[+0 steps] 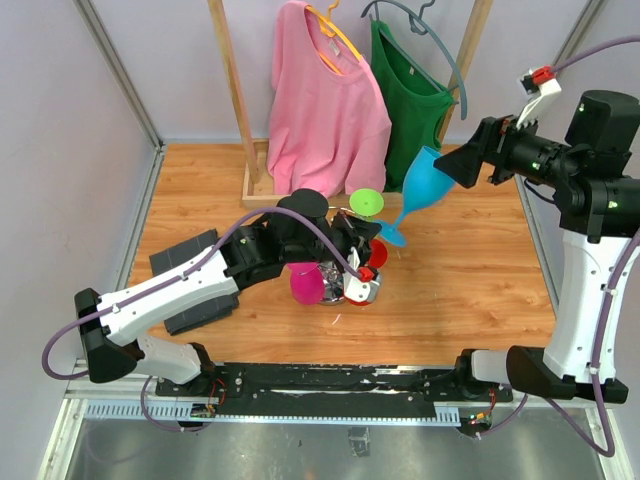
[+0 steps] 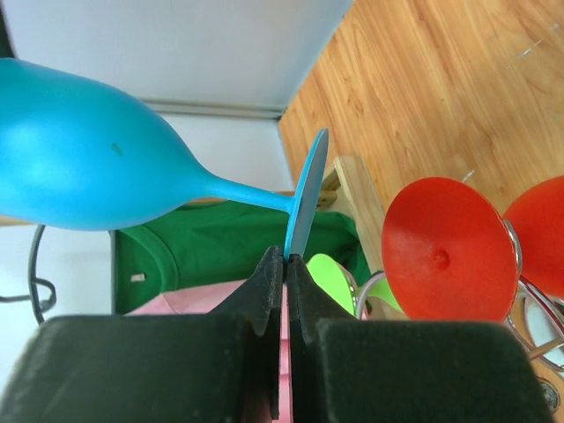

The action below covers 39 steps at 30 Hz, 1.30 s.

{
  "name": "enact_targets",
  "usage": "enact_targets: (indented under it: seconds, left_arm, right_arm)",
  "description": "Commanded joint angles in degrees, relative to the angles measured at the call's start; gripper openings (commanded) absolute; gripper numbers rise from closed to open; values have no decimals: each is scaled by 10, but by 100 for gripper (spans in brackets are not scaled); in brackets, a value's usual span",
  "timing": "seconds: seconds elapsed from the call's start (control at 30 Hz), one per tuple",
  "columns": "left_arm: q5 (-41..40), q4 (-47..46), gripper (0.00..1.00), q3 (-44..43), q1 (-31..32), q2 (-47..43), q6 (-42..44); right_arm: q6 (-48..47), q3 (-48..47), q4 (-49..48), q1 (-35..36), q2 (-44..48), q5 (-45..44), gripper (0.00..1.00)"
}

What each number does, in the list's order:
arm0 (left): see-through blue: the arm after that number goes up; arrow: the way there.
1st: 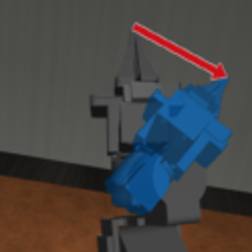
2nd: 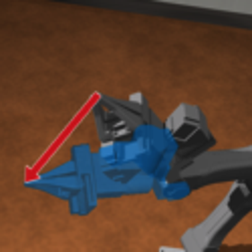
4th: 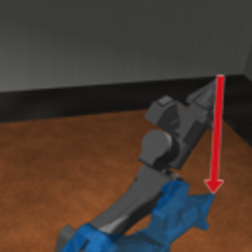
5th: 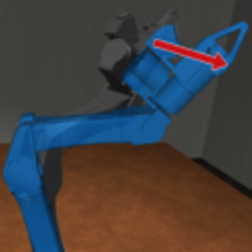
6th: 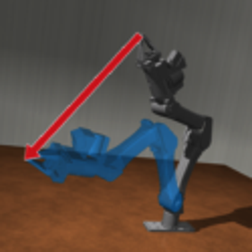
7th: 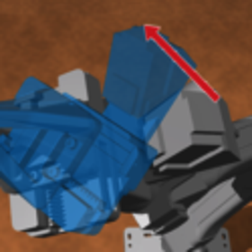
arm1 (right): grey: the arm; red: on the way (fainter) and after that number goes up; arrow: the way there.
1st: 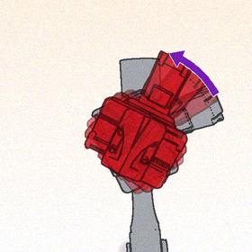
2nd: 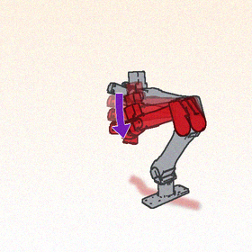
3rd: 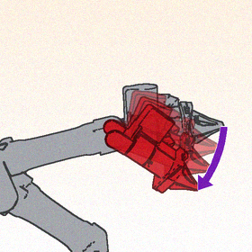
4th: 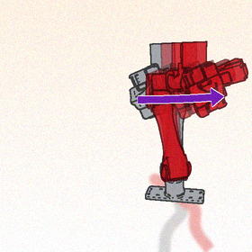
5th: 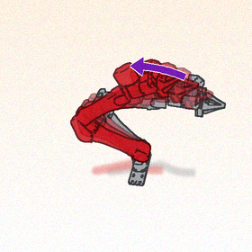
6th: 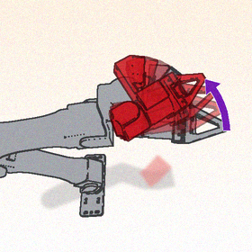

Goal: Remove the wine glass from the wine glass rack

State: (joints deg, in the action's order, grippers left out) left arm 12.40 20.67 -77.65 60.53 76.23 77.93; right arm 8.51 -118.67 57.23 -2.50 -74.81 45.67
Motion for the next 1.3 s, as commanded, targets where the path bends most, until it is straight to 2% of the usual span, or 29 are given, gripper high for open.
enact_targets:
  seconds: [0.0,0.1,0.33,0.5,0.67,0.77,0.9,1.13,1.2,1.27]
  left_arm:
    - [37,-33,0,11,6,-17,44]
    - [53,-33,0,18,6,-21,63]
    - [65,-25,0,23,9,-18,88]
    - [67,-21,0,19,8,-10,88]
    - [70,-21,0,18,9,-7,99]
    - [75,-21,0,19,9,-6,109]
    - [79,-21,0,25,10,-7,129]
    - [70,-49,0,43,10,-9,147]
    - [59,-63,7,48,10,-8,145]
    - [48,-78,24,52,10,-7,139]
  right_arm:
    - [-66,28,65,8,15,5,93]
    - [-77,27,84,8,18,13,88]
    - [-78,20,90,8,41,23,86]
    - [-73,15,102,8,51,35,80]
    - [-68,47,104,8,61,57,63]
    - [-68,63,104,8,67,63,57]
    - [-68,69,104,9,68,68,44]
    - [-68,73,104,9,71,69,5]
    - [-68,71,104,9,72,65,1]
    - [-69,67,104,9,72,63,1]
